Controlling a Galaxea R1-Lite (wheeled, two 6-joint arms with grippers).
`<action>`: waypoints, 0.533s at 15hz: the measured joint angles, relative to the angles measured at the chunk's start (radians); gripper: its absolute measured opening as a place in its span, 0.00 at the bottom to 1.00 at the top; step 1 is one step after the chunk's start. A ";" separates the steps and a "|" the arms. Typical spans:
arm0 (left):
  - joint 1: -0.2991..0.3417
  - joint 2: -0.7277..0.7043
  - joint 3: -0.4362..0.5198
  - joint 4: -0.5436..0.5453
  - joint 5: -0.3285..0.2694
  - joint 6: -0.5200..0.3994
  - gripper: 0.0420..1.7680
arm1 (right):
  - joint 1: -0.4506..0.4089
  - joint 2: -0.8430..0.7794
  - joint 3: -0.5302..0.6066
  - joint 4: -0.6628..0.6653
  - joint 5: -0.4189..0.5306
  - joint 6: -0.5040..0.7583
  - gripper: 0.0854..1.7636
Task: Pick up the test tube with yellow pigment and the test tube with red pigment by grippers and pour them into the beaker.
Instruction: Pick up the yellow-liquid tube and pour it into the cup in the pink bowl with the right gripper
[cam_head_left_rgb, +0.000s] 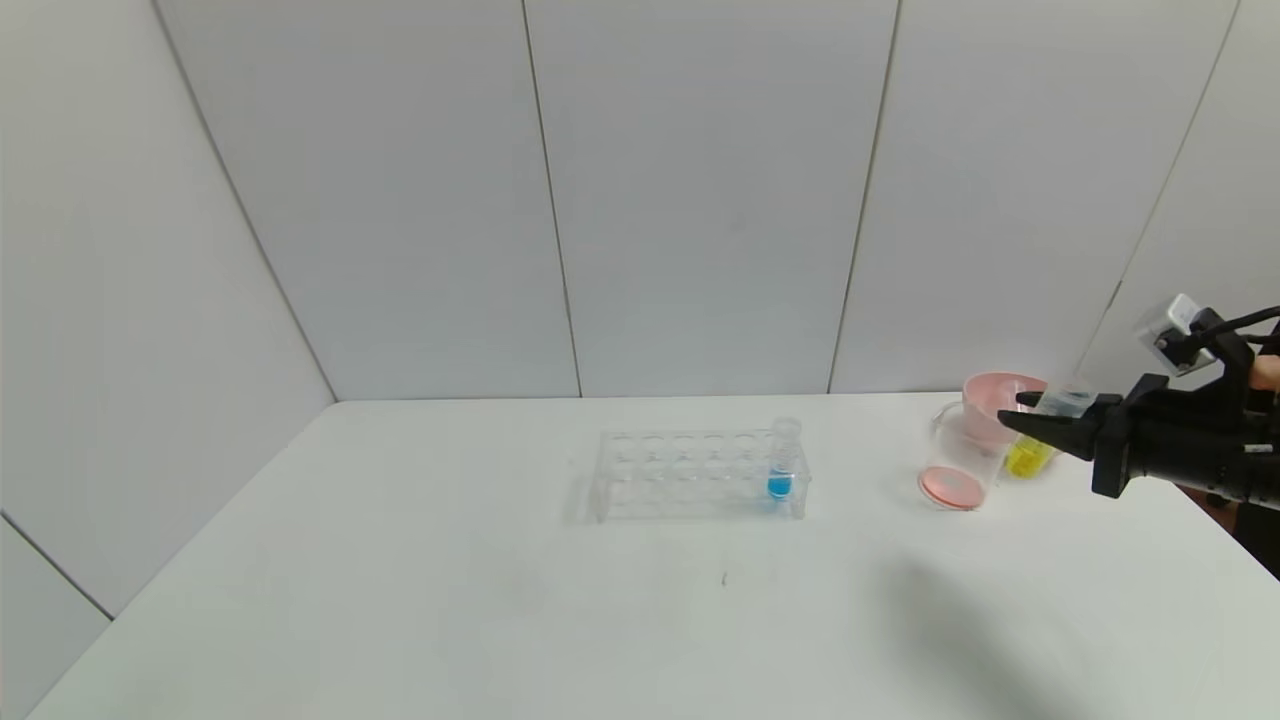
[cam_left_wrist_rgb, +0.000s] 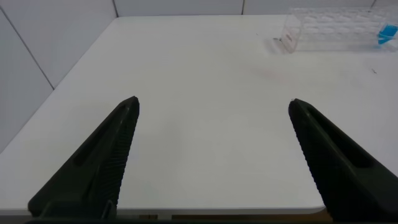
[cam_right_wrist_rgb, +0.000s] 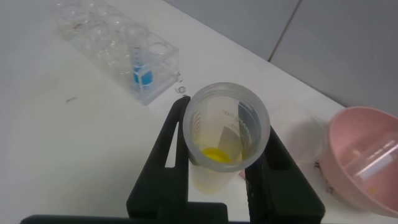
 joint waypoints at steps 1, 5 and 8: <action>0.000 0.000 0.000 0.000 0.000 0.000 0.97 | -0.033 0.016 -0.039 0.017 0.011 -0.011 0.29; 0.000 0.000 0.000 0.000 0.000 0.000 0.97 | -0.114 0.075 -0.191 0.184 0.043 -0.044 0.29; 0.000 0.000 0.000 0.000 0.000 0.000 0.97 | -0.157 0.107 -0.344 0.437 0.044 -0.164 0.29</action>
